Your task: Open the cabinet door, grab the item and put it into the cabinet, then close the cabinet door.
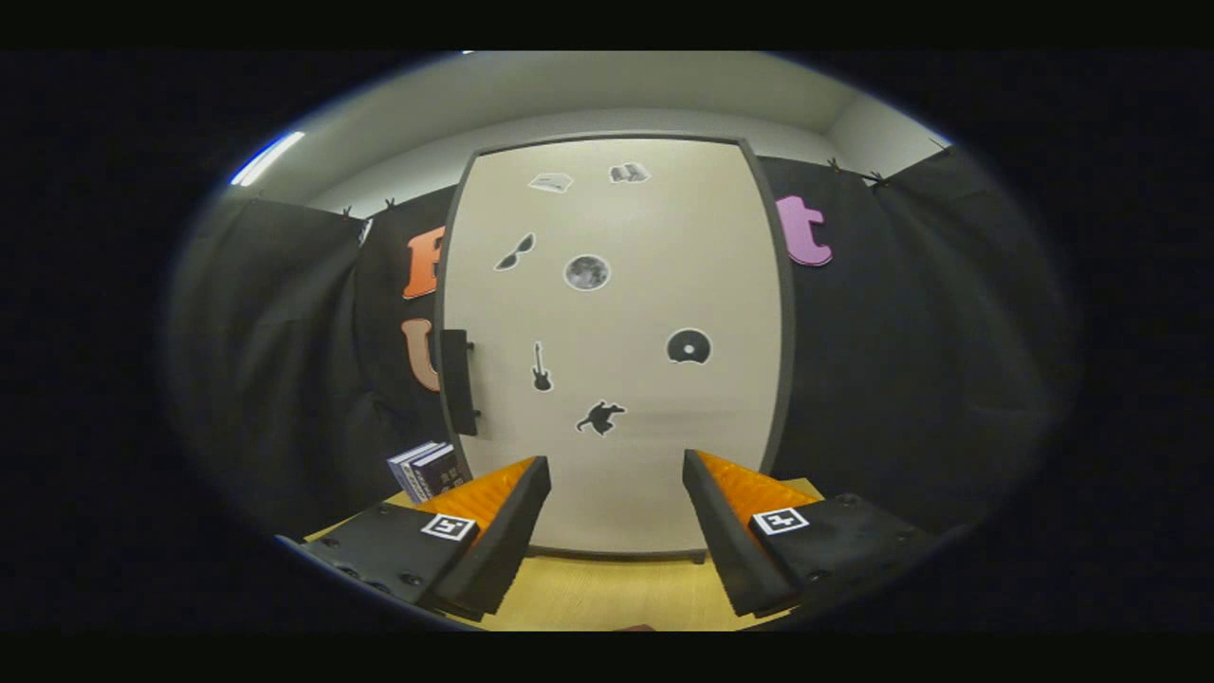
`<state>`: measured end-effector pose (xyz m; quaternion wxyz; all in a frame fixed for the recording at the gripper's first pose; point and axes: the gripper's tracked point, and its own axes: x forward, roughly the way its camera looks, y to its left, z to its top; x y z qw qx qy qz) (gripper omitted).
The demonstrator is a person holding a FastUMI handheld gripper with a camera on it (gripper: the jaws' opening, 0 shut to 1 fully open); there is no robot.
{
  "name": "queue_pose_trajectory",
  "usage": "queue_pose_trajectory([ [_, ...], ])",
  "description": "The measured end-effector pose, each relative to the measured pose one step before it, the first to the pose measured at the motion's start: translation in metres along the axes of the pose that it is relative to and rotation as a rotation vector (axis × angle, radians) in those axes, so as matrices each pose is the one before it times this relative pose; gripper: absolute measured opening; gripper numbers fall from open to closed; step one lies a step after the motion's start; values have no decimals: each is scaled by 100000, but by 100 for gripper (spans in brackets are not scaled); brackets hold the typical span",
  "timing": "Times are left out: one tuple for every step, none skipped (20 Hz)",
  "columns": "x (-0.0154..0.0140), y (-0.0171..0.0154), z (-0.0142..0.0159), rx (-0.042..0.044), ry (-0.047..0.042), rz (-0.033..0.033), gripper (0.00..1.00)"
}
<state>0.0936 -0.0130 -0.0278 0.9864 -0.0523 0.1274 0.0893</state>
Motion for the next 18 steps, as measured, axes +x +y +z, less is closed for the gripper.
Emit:
queue_pose_trajectory([
  [-1046, -1370, -150, 329, 46, -1465, 91],
  [-902, -1306, -178, 266, 61, -1143, 91],
  [-1002, -1319, -53, 215, 76, -1167, 91],
  [-883, -1324, -53, 158, -45, -1171, 91],
  [-847, -1366, -31, 182, -229, -1151, 91],
  [-834, -1241, 47, 166, -432, -1000, 91],
  [-800, -1173, -1, 70, -435, -998, 91],
  [-724, -1159, -29, -117, -212, -878, 91],
  [-628, -1193, -97, -337, 95, -1267, 91],
  [-587, -1107, -89, -532, -116, -1323, 91],
  [-621, -896, -50, -194, -444, -952, 91],
  [-602, -657, -5, 354, -389, -241, 91],
  [-633, -572, -117, 585, -23, 250, 91],
  [-558, -455, -158, 480, 50, 91, 91],
  [-430, -464, -133, 130, -37, -406, 91],
  [-325, -345, -292, -475, 184, -418, 91],
  [-379, -219, -431, -686, 404, -355, 91],
  [-355, -50, -333, -523, -8, 114, 91],
])
